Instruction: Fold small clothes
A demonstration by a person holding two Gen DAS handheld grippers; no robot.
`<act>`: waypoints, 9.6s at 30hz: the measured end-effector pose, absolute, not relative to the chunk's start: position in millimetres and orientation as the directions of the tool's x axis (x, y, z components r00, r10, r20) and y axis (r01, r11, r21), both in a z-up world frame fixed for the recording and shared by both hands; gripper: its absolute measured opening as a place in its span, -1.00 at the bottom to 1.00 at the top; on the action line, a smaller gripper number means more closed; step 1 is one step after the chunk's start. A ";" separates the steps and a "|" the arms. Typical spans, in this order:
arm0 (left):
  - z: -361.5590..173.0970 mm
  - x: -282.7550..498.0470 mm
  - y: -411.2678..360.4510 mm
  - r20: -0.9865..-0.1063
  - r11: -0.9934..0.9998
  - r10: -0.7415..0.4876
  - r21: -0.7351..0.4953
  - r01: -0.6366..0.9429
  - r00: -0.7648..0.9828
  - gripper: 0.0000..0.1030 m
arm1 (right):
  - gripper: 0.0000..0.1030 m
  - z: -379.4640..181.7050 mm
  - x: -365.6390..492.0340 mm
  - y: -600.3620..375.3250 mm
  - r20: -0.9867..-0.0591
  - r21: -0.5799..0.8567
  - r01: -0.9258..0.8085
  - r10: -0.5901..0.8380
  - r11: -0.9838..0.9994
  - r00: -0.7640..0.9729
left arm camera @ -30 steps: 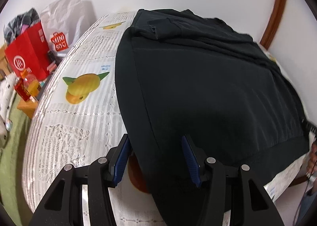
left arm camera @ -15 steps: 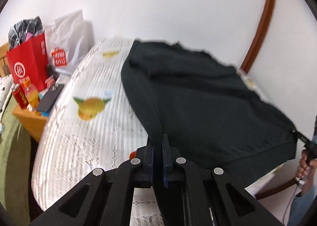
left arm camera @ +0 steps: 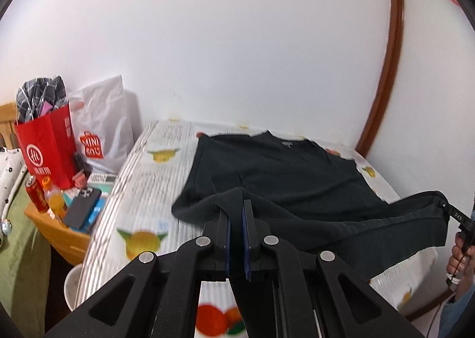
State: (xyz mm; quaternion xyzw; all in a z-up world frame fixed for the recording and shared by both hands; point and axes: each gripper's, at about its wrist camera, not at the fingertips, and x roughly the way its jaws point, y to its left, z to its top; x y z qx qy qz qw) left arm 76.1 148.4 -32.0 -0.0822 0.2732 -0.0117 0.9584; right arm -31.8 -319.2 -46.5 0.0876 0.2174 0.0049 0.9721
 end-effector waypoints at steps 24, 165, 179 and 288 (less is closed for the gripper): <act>-100.3 269.3 149.4 -0.673 0.987 0.092 -0.036 -0.156 0.733 -0.86 | -0.84 -90.2 203.7 -318.9 -0.604 0.145 0.093 0.014 0.985 0.797; -121.4 281.4 128.4 -0.772 0.992 -0.128 -0.111 0.066 0.622 0.01 | 0.07 -107.2 210.7 -301.4 -0.698 -0.005 0.093 -0.070 0.996 0.713; -111.2 271.0 131.5 -0.697 0.986 -0.156 -0.152 0.067 0.700 -0.81 | -0.63 -126.5 228.7 -304.2 -0.732 0.063 0.007 0.042 0.998 0.680; -145.8 50.7 212.5 -0.789 0.972 0.070 -0.082 -0.218 0.610 0.03 | -0.19 -133.9 58.8 19.3 -0.656 -0.201 -0.304 0.102 0.931 0.748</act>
